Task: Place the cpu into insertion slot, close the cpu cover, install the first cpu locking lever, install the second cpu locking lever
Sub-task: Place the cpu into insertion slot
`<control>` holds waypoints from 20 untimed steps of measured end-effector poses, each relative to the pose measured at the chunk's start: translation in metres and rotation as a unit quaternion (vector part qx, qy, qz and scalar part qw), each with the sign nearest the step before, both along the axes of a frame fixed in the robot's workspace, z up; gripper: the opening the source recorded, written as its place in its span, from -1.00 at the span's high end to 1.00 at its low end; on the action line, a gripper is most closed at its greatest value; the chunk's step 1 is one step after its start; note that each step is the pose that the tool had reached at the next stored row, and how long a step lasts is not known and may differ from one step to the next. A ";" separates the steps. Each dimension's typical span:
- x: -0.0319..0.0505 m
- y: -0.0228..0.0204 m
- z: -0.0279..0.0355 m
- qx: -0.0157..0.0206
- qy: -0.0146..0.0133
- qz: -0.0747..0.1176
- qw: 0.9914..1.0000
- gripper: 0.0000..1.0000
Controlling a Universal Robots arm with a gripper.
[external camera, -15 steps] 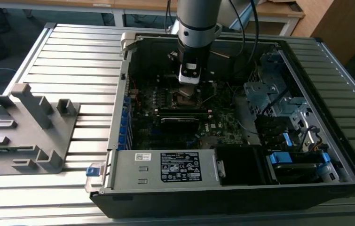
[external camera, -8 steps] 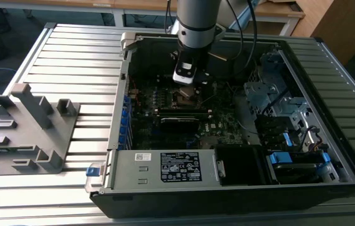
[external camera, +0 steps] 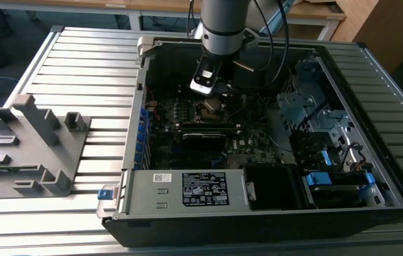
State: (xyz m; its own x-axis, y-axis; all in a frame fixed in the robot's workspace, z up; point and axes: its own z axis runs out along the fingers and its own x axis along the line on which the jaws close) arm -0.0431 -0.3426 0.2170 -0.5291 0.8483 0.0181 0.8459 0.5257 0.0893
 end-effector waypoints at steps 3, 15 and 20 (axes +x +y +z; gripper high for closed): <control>0.0000 0.0000 -0.0006 0.000 0.000 -0.028 1.000 -0.08; 0.0000 0.0000 -0.0012 0.000 0.000 -0.080 0.997 -0.08; 0.0000 0.0000 -0.0018 0.000 0.000 -0.125 0.992 -0.08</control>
